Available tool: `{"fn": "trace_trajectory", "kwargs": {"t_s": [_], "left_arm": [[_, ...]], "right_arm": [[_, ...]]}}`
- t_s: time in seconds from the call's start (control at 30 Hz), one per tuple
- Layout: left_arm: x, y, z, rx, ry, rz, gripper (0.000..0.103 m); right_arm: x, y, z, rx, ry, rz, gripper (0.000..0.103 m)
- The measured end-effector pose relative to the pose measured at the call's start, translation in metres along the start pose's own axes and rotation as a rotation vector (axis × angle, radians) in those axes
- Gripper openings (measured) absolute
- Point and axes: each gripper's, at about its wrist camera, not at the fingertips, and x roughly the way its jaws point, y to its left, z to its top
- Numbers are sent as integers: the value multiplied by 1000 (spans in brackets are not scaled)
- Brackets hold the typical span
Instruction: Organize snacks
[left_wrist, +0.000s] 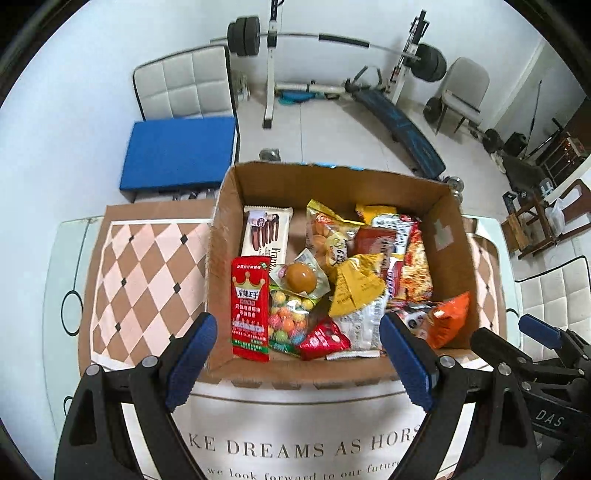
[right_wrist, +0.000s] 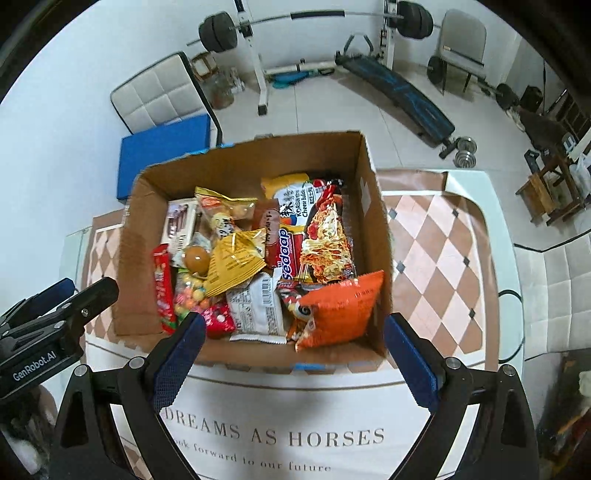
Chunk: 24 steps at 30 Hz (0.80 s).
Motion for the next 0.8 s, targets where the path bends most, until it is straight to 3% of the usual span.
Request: {"fn": "trace_trajectory", "kwargs": {"t_s": [0.4, 0.8], "left_arm": [[-92, -7, -58, -2, -166, 11, 90], [-156, -15, -100, -3, -244, 15, 90]], "right_arm": [[-101, -3, -60, -28, -143, 28, 99], [-182, 3, -109, -63, -271, 23, 99]]}}
